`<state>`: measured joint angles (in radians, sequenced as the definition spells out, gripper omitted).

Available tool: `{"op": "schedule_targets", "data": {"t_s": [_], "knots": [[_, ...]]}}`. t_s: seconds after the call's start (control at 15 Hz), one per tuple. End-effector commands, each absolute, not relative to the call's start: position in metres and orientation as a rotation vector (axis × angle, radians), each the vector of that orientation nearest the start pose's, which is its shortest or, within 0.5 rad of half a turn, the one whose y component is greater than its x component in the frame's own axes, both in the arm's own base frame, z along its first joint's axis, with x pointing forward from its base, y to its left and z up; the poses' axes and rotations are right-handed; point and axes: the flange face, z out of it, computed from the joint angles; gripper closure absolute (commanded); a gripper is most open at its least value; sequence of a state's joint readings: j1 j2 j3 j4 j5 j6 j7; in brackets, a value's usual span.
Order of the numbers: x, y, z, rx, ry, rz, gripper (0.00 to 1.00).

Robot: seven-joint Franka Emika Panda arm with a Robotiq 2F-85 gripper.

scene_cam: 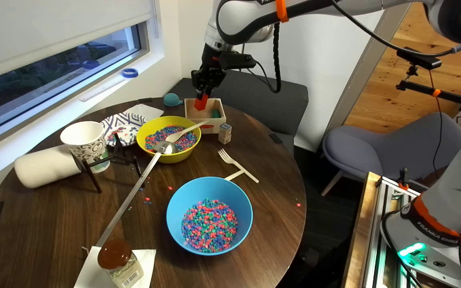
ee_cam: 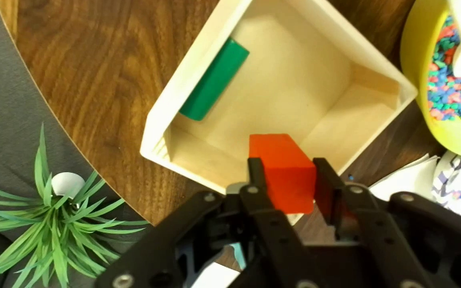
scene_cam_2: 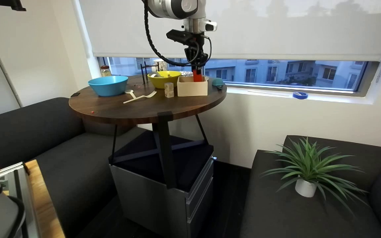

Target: Put the orange block into the box

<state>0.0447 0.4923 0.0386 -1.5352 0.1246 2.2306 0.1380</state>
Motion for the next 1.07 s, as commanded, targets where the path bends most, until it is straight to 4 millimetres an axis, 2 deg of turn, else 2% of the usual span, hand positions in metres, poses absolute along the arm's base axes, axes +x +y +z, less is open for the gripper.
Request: {"op": "schedule_targets", "data": {"t_s": [0.0,0.2,0.27,0.33,0.47,0.67,0.73,1.0], "knots": [[0.724,0.070,0.381,-2.974,0.068,-0.201,0.91],[0.727,0.072,0.377,-2.991,0.021,-0.134,0.91],[0.728,0.071,0.377,-3.001,0.024,-0.108,0.74],[0.728,0.070,0.379,-3.010,0.012,-0.097,0.41],[0.730,0.067,0.387,-3.035,0.005,-0.111,0.33],[0.726,0.066,0.415,-3.043,-0.002,-0.163,0.11],[0.719,0.069,0.427,-3.028,0.010,-0.130,0.02],[0.673,0.075,0.471,-3.008,0.090,0.065,0.00]]}}
